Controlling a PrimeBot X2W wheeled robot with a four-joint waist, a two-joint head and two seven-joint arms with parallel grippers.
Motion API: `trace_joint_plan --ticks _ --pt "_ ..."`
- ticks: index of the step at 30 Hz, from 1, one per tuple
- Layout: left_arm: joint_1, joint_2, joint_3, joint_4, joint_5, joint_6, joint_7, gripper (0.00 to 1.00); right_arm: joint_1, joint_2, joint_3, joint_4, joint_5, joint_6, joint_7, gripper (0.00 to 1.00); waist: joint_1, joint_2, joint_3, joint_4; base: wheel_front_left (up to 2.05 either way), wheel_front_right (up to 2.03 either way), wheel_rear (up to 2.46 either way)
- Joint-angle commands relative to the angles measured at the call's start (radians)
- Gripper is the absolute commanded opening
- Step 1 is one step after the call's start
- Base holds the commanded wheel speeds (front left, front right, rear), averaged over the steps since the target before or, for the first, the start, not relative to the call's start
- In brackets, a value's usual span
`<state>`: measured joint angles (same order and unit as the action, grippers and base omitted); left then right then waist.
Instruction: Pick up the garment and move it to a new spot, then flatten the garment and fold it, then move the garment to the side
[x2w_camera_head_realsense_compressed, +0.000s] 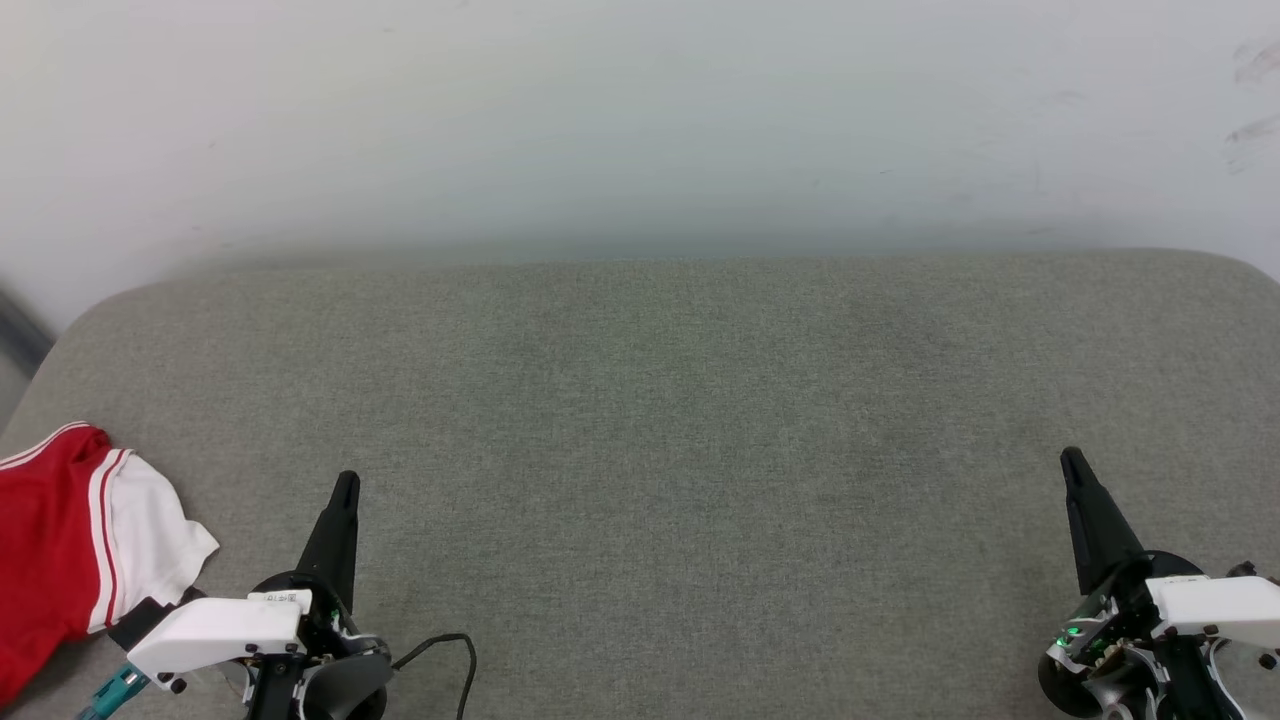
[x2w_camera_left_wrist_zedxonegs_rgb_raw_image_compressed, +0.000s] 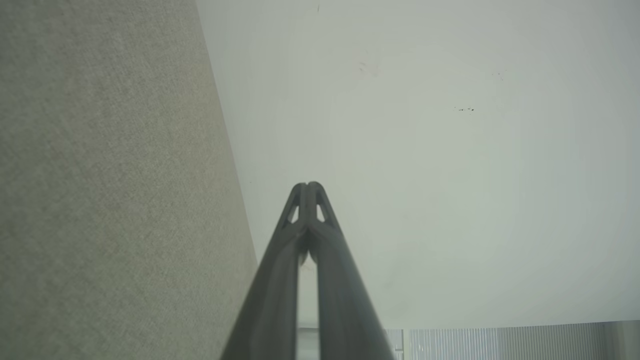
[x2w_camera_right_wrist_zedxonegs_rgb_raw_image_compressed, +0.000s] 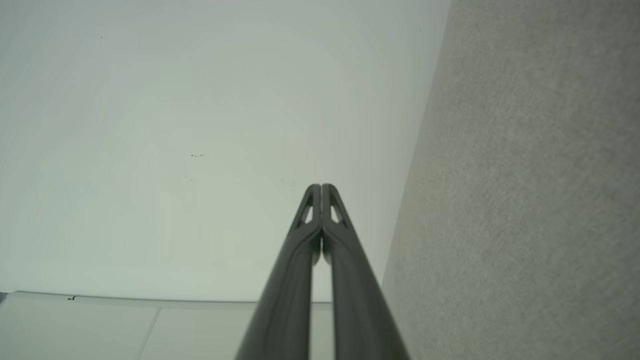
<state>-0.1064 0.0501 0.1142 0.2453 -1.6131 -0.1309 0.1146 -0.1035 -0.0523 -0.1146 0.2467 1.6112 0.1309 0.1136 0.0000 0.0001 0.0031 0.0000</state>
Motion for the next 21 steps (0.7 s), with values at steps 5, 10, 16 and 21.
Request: trace_joint_plan --ticks 5,10,16,21 --pt "-0.006 -0.002 0.002 0.000 0.000 -0.003 0.002 0.00 -0.012 0.005 0.000 0.001 0.003 0.000 -0.001 0.00 0.0000 -0.0001 0.000 0.000 0.00 0.00 0.00" --pt "-0.006 -0.002 0.002 0.000 0.000 -0.003 0.002 0.00 -0.012 0.005 0.000 0.001 0.003 0.000 -0.001 0.00 0.0000 -0.0001 0.000 0.000 0.00 0.00 0.00" --pt "-0.006 -0.002 0.002 0.000 0.000 -0.003 0.002 0.00 -0.012 0.005 0.000 0.001 0.003 0.000 -0.001 0.00 0.0000 -0.0001 0.000 0.000 0.00 0.00 0.00" --pt "-0.006 -0.002 0.002 0.000 0.000 -0.003 0.002 0.00 -0.012 0.005 0.000 0.001 0.003 0.000 -0.001 0.00 0.0000 -0.0001 0.000 0.000 0.00 0.00 0.00"
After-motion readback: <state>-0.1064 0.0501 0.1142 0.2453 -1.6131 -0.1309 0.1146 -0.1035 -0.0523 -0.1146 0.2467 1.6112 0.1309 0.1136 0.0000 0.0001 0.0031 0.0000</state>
